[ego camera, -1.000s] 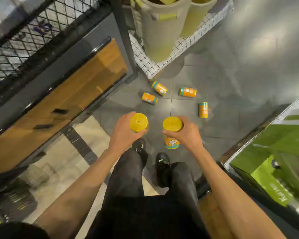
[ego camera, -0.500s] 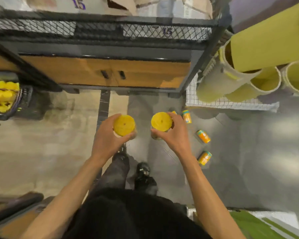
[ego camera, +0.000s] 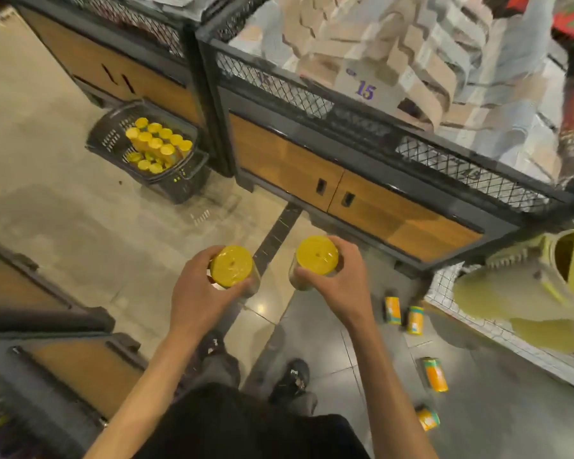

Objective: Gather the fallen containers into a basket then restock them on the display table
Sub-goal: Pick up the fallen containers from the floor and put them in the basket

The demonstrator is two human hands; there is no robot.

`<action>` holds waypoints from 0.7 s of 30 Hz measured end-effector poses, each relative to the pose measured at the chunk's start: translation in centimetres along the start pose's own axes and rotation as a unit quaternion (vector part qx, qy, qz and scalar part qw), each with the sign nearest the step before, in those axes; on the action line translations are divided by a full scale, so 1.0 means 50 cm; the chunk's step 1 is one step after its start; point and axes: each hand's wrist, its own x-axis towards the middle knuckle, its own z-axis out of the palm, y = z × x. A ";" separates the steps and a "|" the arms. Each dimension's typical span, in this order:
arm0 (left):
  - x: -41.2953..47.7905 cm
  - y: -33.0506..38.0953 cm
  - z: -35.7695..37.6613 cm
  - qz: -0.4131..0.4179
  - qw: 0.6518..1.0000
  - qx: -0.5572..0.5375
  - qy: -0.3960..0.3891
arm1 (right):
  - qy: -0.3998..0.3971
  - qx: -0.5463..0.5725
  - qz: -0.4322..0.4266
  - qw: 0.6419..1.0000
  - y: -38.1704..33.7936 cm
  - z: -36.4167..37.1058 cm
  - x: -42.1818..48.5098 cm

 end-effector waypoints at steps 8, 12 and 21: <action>0.135 -0.127 -0.213 0.021 0.998 -0.036 0.048 | -0.027 -0.053 -0.043 0.997 -0.169 0.237 0.083; 0.205 -0.194 -0.320 0.014 0.997 -0.029 0.067 | -0.020 -0.080 -0.042 0.996 -0.228 0.351 0.128; 0.381 -0.294 -0.480 -0.035 0.994 -0.034 0.093 | -0.060 -0.097 -0.049 0.992 -0.334 0.558 0.272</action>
